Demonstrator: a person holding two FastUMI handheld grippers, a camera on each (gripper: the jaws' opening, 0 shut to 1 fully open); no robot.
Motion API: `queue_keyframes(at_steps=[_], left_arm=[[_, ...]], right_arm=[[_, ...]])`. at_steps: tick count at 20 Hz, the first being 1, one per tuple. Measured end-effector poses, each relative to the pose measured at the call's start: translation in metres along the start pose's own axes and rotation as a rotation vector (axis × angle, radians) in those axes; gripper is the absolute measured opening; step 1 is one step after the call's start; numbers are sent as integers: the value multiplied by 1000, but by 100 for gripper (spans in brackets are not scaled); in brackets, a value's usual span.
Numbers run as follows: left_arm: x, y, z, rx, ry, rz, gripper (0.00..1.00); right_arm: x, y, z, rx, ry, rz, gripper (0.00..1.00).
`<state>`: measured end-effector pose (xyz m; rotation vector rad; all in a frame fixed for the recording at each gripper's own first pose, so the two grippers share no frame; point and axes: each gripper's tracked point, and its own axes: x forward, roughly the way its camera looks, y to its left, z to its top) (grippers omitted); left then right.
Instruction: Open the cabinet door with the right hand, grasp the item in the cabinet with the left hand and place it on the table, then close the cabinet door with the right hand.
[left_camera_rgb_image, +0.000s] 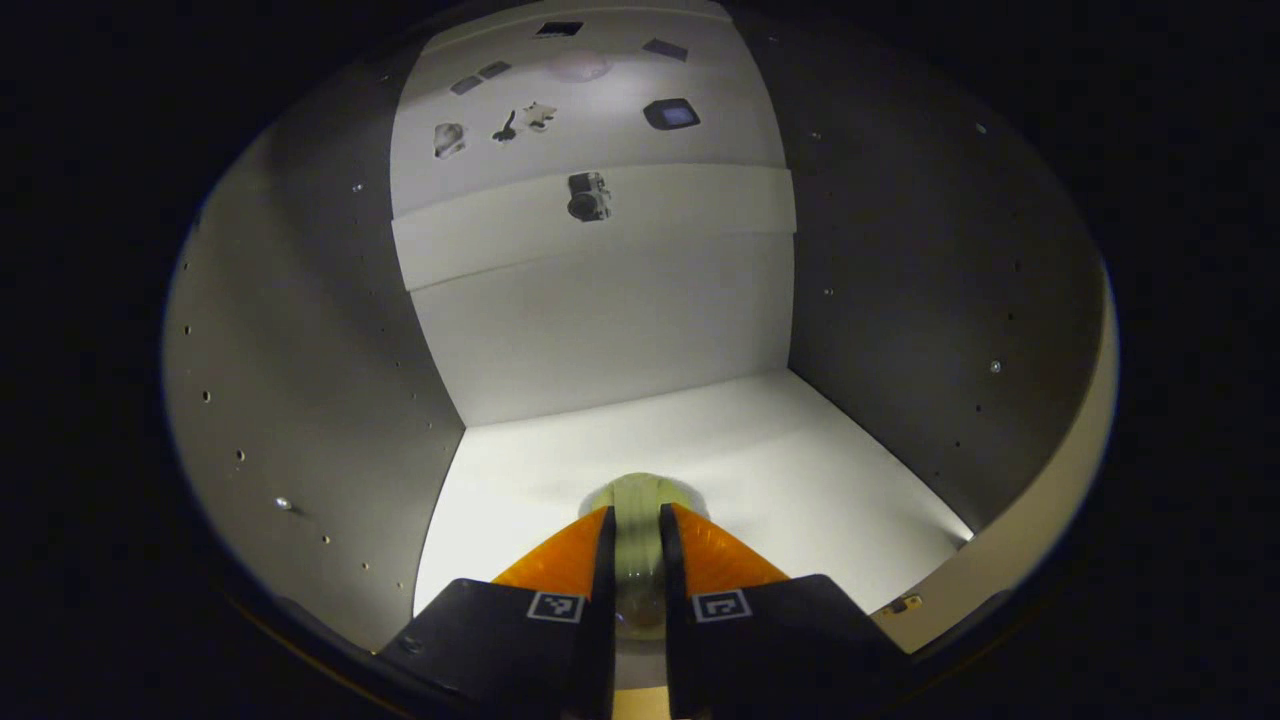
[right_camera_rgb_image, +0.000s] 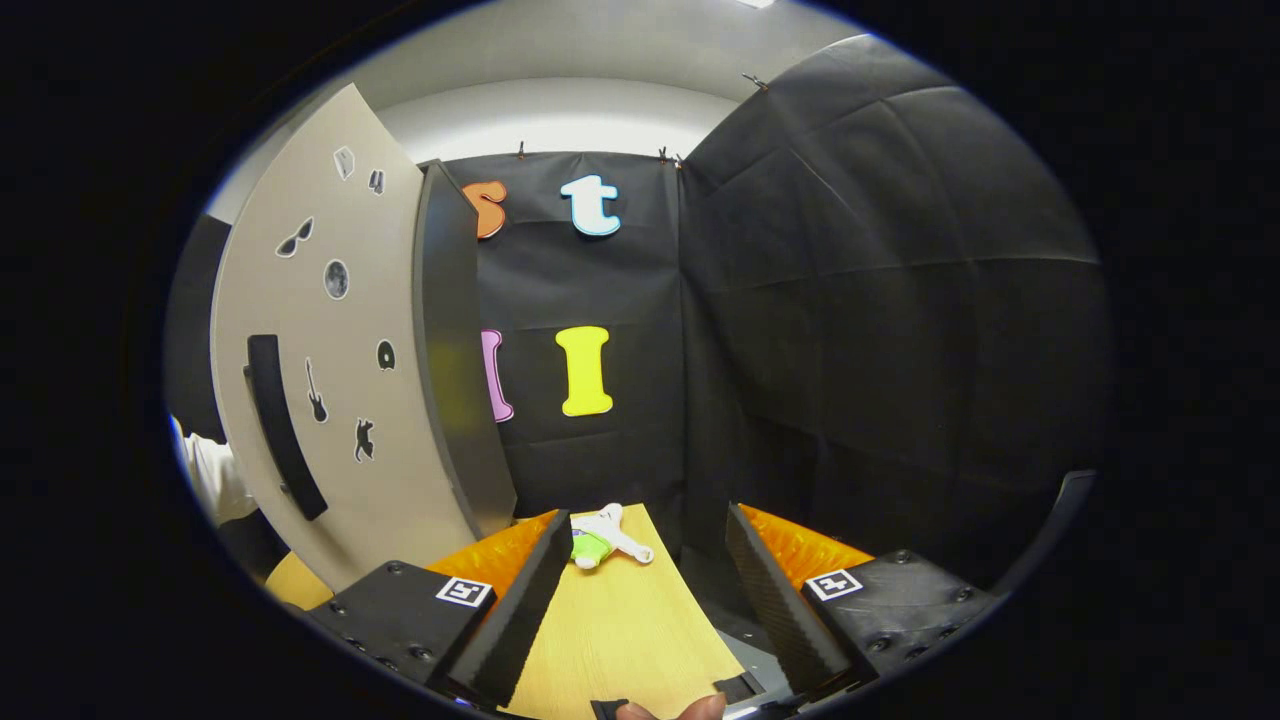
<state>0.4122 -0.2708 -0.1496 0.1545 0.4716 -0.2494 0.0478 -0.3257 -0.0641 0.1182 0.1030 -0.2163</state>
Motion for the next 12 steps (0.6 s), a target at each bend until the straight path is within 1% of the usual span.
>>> queue_keyframes(at_steps=[1, 3, 9, 12], left_arm=[[-5, -1, 0, 4, -6, -5, 23], [-20, -3, -3, -6, -13, -37, 22], [-92, 19, -18, -90, -85, -62, 22], [-133, 30, -34, -106, -105, -74, 22]], right_arm=[[-2, 4, 1, -7, -6, 4, 98], [-6, 12, 5, -12, -21, 5, 98], [-19, 37, 11, 22, -42, 0, 98], [-28, 50, 16, -7, -61, -3, 98]])
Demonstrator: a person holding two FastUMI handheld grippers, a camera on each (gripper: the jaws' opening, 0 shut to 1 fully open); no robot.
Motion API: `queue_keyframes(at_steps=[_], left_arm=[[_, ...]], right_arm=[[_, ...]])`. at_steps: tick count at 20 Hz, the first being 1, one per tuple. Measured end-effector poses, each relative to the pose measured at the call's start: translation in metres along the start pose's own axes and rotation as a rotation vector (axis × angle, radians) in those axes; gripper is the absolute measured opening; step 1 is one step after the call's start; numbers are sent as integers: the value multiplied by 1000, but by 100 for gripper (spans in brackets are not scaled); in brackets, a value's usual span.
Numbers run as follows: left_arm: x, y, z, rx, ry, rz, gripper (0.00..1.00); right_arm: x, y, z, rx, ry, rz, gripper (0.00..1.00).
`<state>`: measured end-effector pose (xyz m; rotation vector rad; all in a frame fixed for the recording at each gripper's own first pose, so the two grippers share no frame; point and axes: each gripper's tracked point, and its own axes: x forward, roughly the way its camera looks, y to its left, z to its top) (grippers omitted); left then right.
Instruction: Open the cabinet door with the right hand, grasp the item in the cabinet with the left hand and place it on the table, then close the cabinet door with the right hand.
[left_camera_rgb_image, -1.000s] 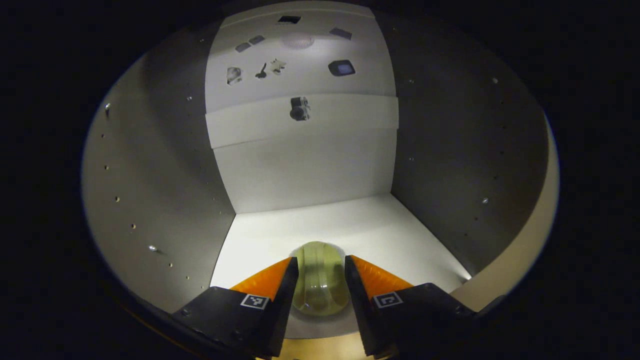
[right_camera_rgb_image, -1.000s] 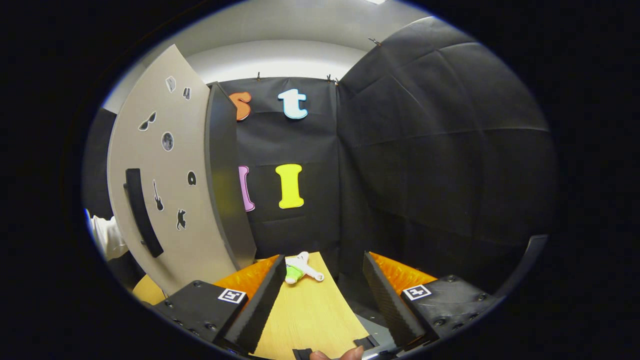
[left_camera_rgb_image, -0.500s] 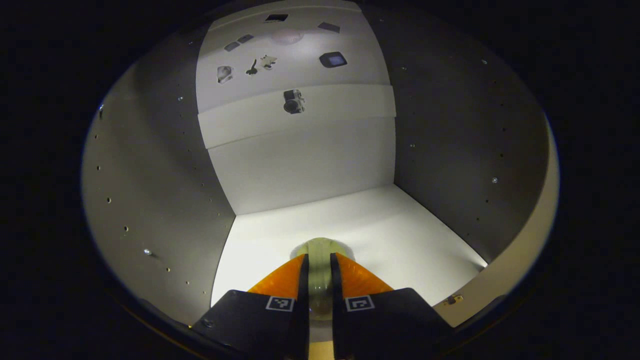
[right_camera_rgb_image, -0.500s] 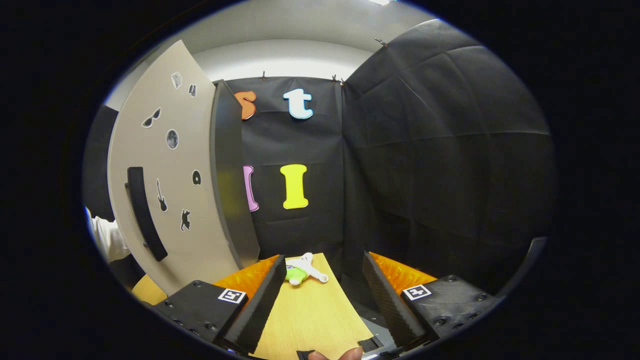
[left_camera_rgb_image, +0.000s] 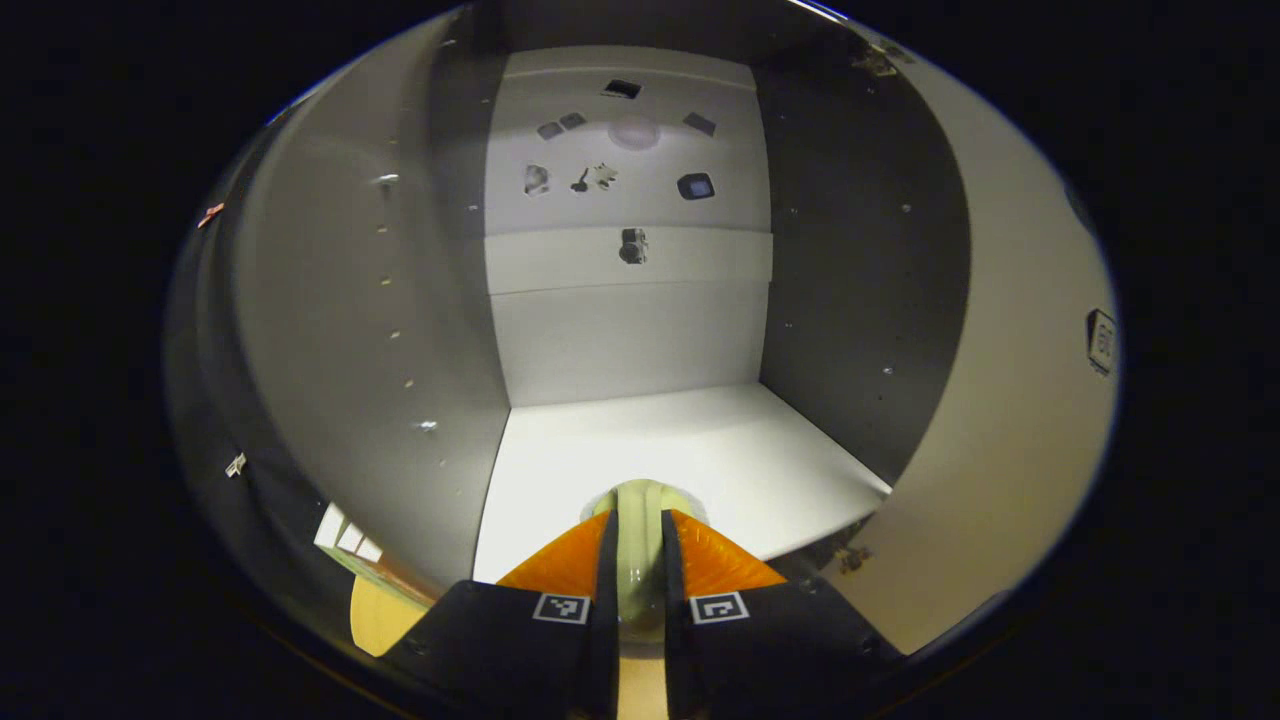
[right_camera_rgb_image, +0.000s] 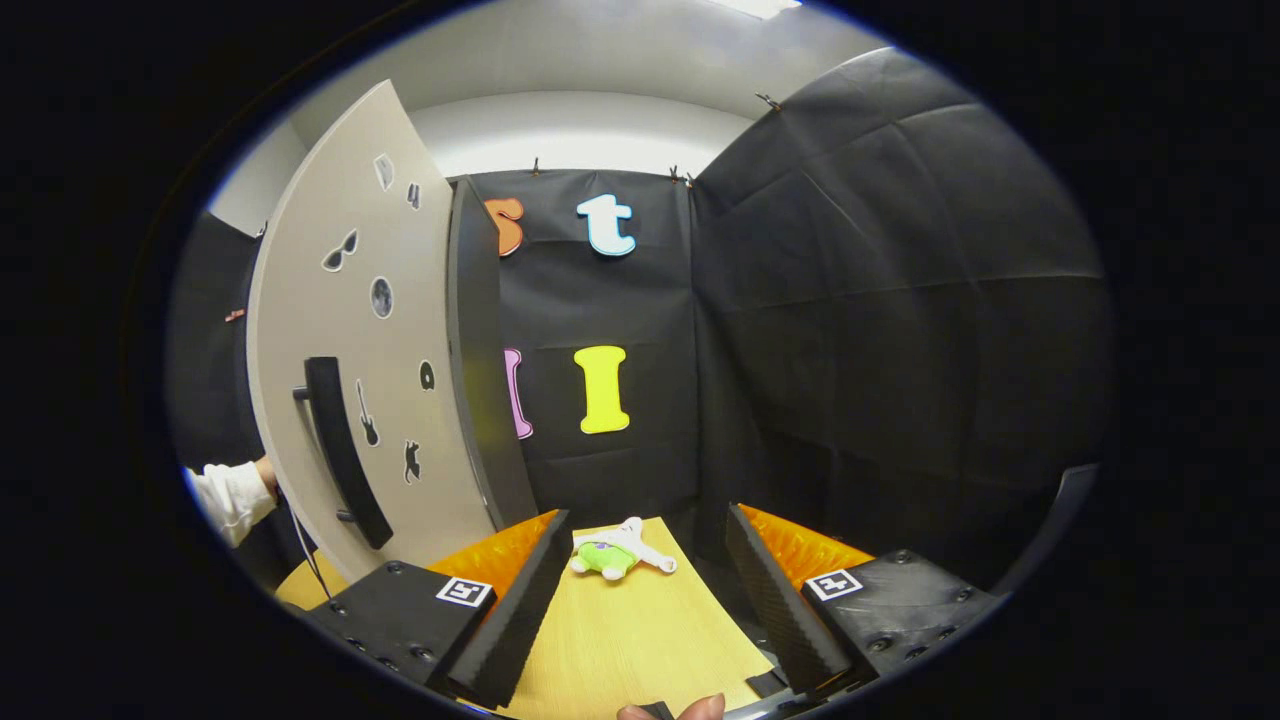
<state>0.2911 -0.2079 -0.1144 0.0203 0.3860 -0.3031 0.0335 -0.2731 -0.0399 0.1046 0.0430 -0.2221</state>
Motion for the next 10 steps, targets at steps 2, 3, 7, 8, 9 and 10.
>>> queue_keyframes(at_steps=[2, 3, 7, 8, 9, 10], left_arm=[[-28, 5, -4, -3, -28, -2, 22], [-42, 6, -6, -2, -41, -1, 22], [-86, 8, -21, -5, -76, -1, 22], [-95, 7, -26, -6, -83, 1, 22], [-103, 7, -32, -4, -88, 6, 22], [-110, 6, -38, -3, -93, 10, 22]], right_arm=[[-6, 10, 7, -13, -19, 3, 98], [-8, 16, 10, -16, -29, 2, 98], [-15, 36, 14, -28, -47, 0, 98], [-17, 41, 14, -30, -48, 3, 98], [-18, 46, 15, -32, -51, -1, 98], [-20, 48, 16, -33, -55, -3, 98]])
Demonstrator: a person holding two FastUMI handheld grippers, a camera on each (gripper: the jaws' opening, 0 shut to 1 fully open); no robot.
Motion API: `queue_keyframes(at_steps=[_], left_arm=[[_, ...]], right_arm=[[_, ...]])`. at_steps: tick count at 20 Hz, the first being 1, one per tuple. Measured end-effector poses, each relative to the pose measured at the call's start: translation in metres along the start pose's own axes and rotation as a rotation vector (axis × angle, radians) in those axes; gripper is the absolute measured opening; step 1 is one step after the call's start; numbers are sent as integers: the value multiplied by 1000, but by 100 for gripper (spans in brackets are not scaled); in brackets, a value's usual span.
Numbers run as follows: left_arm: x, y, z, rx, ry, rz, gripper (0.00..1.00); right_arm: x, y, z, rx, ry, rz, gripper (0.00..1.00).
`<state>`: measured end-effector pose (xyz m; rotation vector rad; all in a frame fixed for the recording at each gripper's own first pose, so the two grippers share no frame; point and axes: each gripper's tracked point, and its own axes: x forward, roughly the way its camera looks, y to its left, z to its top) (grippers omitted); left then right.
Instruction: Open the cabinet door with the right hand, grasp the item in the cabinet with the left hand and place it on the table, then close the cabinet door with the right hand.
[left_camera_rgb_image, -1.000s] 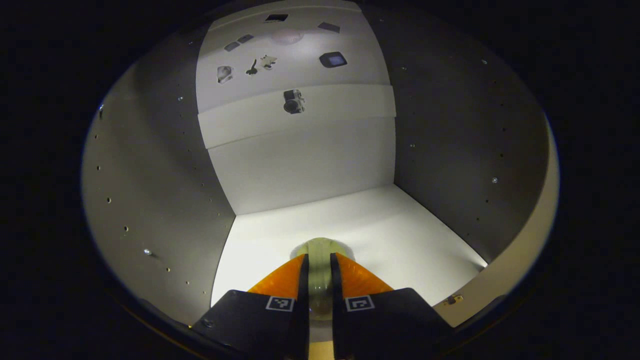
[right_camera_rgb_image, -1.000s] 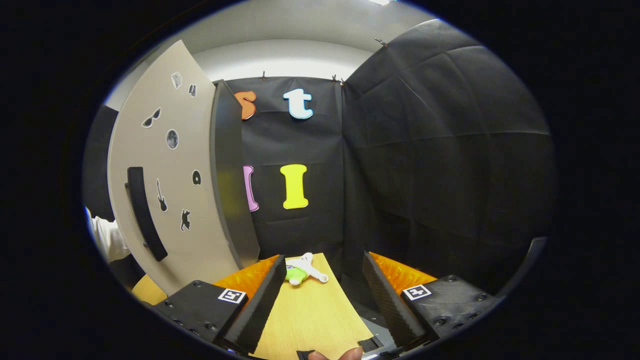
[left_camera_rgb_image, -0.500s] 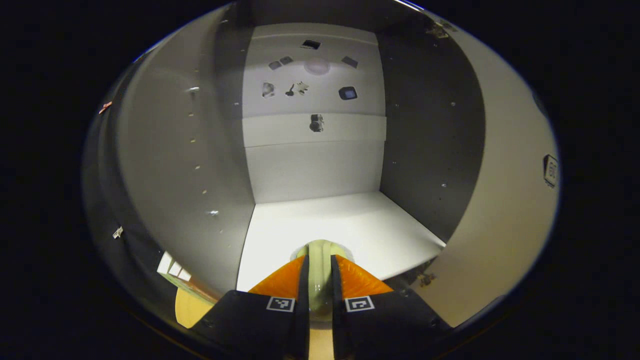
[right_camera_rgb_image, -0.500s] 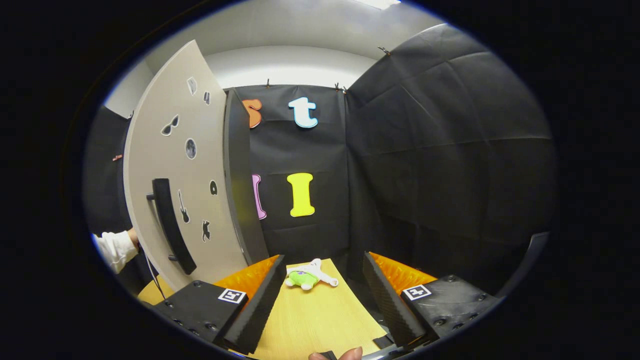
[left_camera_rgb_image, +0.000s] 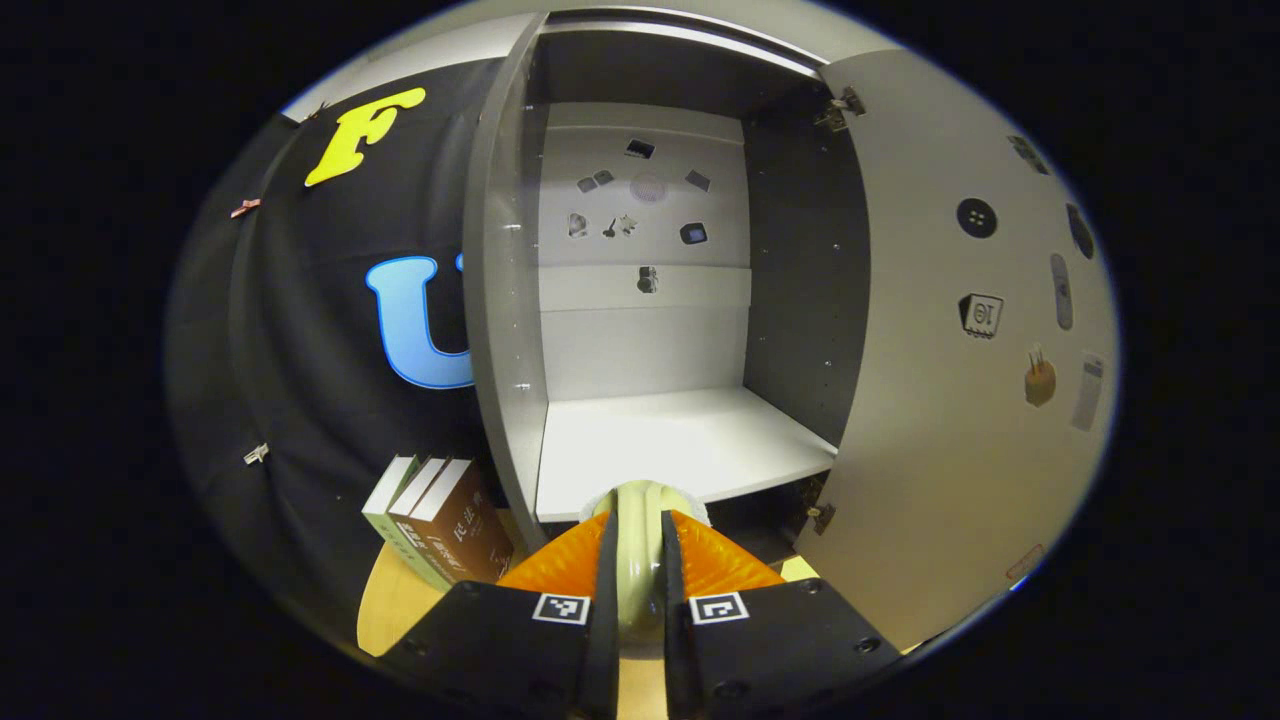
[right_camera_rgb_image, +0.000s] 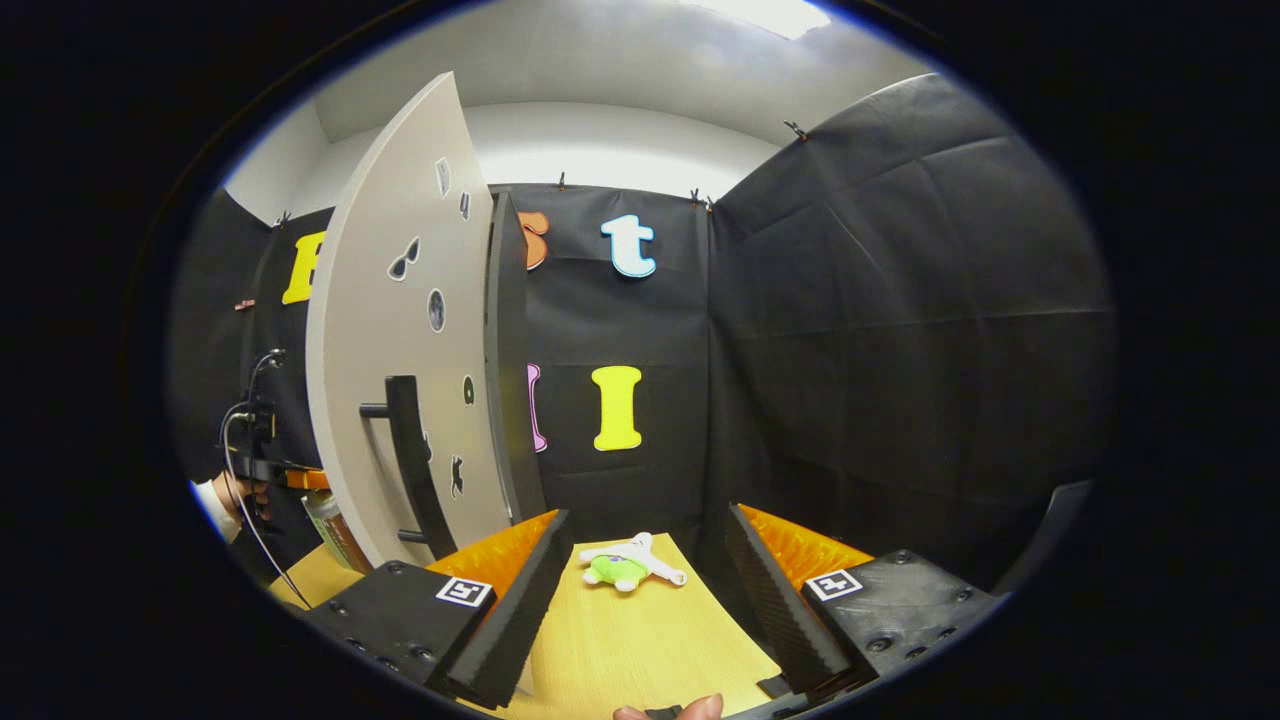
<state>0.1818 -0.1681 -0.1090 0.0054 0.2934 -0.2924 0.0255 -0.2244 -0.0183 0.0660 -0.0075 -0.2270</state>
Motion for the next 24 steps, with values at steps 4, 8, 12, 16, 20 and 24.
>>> queue_keyframes(at_steps=[4, 8, 12, 16, 20, 24], left_arm=[[-24, -8, -27, -4, -1, 18, 22], [-40, -20, -57, -3, -1, 28, 22], [-50, -40, -104, -14, 11, 29, 22], [-51, -60, -165, 14, 53, 40, 22], [-57, -77, -220, 8, 88, 46, 22], [-57, -93, -272, -2, 122, 59, 22]], right_arm=[[-5, 9, 5, 20, -7, -12, 98], [-8, 9, 11, 6, -20, -27, 98], [-8, 11, 16, -5, -27, -35, 98], [-3, 13, 19, -19, -31, -36, 98], [6, 19, 18, -16, -24, -29, 98], [15, 18, 13, -14, -8, -39, 98]])
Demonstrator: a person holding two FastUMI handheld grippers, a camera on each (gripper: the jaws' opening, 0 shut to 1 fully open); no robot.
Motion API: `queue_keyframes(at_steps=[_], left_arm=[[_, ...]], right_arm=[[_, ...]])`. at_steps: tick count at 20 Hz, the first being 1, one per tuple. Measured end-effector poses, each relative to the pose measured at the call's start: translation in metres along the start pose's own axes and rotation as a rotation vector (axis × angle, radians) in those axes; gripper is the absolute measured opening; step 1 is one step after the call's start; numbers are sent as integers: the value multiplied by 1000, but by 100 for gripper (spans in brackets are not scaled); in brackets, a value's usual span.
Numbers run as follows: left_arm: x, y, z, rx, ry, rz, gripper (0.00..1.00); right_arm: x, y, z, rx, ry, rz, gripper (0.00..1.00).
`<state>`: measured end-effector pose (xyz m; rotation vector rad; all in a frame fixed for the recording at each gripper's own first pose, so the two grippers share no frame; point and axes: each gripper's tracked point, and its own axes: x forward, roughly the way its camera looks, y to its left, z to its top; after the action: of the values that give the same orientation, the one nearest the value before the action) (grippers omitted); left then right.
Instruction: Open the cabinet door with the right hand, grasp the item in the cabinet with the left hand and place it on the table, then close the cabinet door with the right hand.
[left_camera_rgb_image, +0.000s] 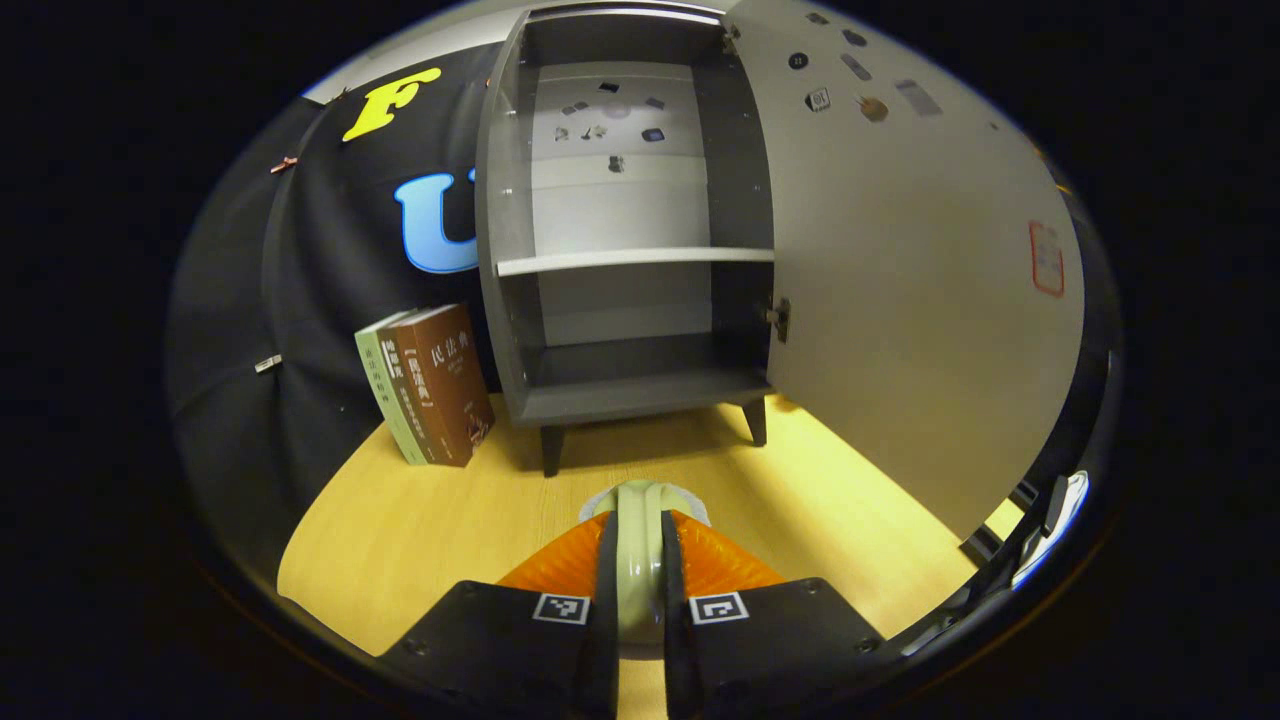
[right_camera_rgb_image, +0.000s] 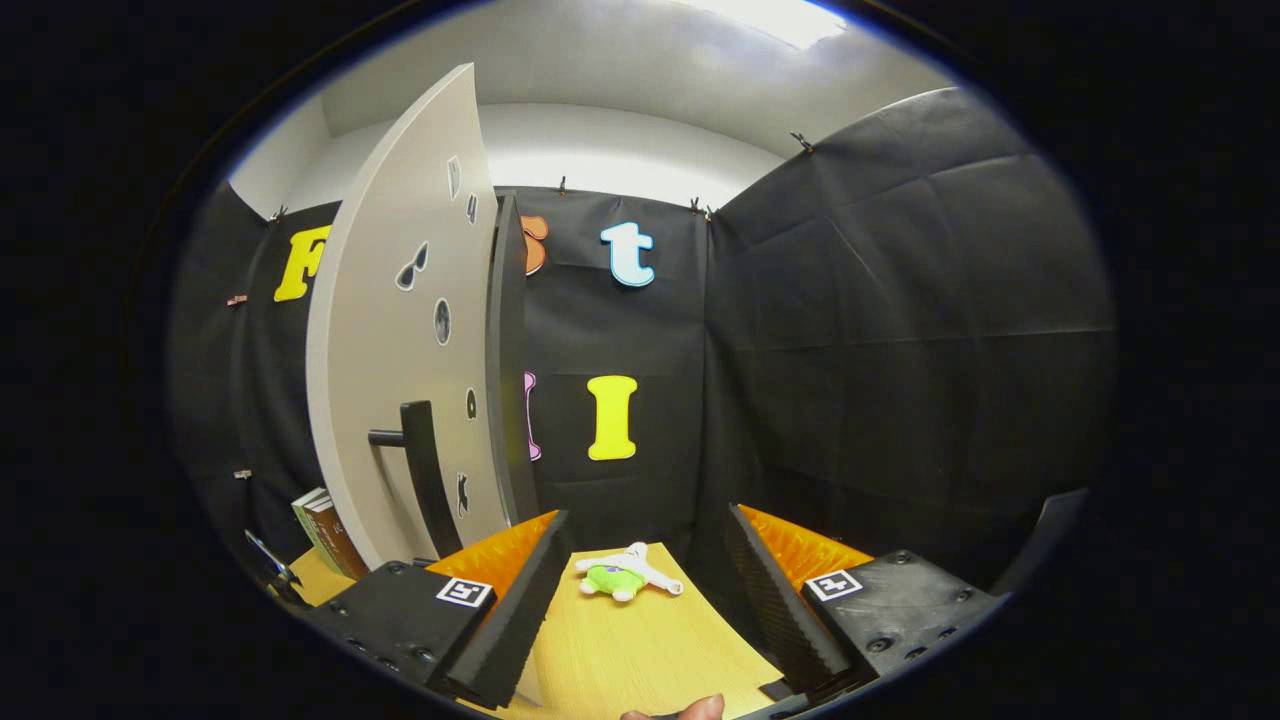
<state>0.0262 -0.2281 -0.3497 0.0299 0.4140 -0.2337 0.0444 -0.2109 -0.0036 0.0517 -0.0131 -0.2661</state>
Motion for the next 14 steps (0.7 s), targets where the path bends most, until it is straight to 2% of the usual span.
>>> queue_keyframes(at_steps=[6, 8, 13, 14], left_arm=[[12, -37, -65, 29, 54, -24, 22], [16, -44, -78, 33, 60, -21, 22], [32, -58, -105, 88, 86, -32, 22], [35, -60, -111, 93, 99, -32, 22]], right_arm=[[20, 11, 16, 2, -22, 26, 98], [24, 15, 17, -6, -25, 40, 100], [30, 14, 12, -7, -2, 54, 98], [30, 13, 12, -13, -3, 54, 100]])
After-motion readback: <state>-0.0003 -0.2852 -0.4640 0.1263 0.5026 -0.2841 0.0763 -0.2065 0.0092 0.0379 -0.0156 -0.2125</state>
